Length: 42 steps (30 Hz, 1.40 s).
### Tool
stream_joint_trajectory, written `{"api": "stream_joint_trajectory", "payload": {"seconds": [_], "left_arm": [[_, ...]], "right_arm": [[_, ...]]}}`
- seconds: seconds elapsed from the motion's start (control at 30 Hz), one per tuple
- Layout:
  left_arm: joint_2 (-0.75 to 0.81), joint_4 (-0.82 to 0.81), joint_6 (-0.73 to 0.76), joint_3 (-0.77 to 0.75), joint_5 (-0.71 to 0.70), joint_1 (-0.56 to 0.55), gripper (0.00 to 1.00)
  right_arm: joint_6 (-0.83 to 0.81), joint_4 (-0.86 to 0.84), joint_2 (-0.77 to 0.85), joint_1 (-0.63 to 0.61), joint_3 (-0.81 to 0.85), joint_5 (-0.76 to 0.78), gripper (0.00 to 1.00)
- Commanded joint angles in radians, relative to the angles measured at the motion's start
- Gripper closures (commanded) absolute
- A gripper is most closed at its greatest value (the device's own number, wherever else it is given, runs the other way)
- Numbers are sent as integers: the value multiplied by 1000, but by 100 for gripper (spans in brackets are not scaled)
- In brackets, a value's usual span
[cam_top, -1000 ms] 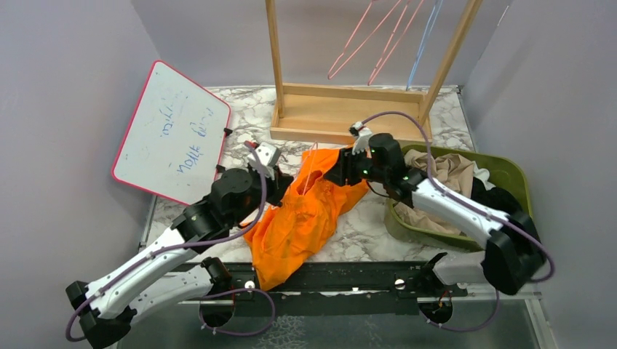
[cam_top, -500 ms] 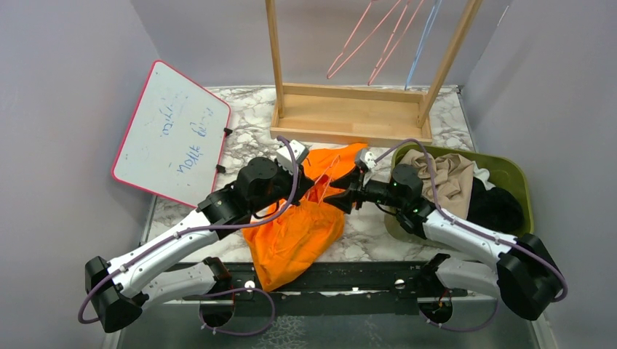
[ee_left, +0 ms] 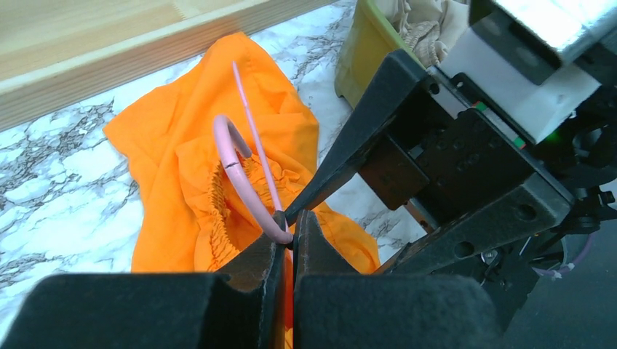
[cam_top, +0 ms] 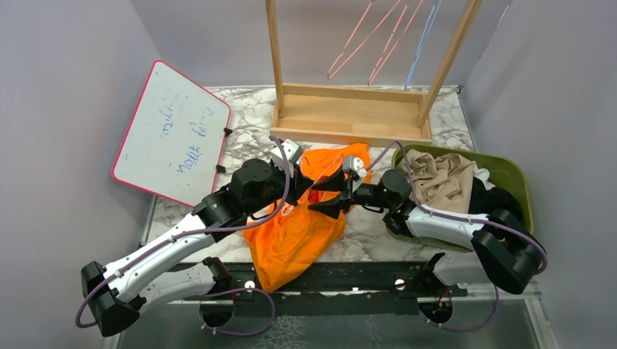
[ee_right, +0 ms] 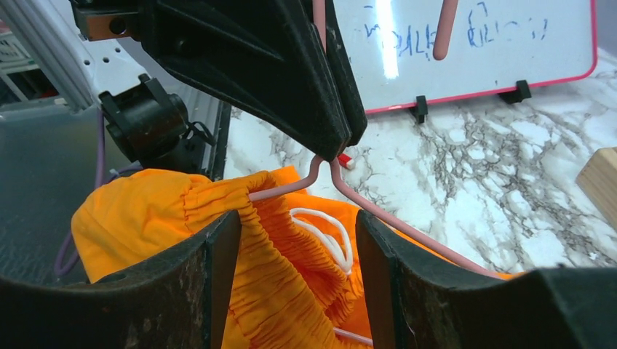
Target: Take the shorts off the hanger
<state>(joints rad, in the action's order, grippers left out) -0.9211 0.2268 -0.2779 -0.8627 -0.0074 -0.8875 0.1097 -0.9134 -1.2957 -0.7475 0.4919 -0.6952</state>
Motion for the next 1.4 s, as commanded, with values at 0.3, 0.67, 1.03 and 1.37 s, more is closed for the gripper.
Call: {"api": "stream_joint_trajectory", "payload": {"seconds": [0.3,0.67,1.03,1.37], "left_arm": [[47,-50,-44,30,23,-3,100],[46,-43,-47,33,19,-3,100],[42,-62,-66,36,44,-3,100],[40,-74,-76,39,34,-3,100]], "right_arm": [[178,-132,18,-15,-4,93,41],[0,36,188,-35,-61,223,42],[41,-103,-28,-35,64,132,43],[144,-177,-93,-35,52,85,65]]}}
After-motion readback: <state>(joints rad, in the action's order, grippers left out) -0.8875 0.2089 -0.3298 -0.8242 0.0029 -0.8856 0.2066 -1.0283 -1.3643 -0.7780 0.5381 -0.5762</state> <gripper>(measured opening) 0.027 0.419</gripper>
